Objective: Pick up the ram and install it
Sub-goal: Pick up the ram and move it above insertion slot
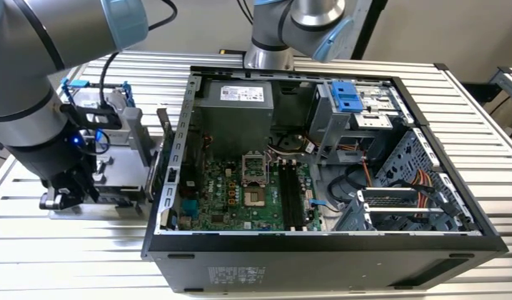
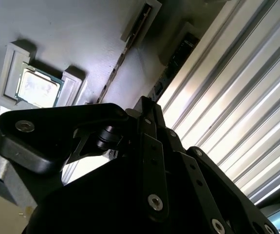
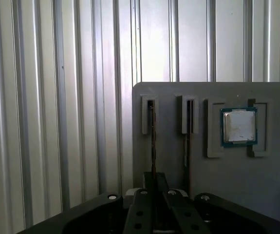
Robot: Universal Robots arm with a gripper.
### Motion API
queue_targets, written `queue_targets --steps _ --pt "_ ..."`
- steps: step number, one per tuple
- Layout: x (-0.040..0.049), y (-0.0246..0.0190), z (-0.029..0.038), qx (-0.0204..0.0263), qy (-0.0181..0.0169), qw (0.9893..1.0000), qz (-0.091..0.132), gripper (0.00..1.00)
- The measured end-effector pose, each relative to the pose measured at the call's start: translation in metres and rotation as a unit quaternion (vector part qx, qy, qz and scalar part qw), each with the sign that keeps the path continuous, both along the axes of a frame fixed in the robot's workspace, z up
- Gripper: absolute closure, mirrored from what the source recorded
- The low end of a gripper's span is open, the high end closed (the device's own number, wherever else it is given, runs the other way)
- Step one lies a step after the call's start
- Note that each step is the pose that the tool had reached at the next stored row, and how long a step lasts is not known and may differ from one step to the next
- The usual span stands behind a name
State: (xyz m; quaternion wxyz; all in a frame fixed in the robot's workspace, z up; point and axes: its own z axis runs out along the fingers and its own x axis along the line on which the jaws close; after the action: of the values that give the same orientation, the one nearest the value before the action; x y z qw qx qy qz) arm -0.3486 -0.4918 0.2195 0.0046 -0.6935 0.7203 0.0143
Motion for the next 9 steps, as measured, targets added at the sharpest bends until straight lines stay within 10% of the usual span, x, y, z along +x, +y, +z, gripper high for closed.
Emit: queue_targets --steps 9 --pt "0.0000 0.0000 0.0039 0.0000 0.0000 1.0000 0.000 1.00"
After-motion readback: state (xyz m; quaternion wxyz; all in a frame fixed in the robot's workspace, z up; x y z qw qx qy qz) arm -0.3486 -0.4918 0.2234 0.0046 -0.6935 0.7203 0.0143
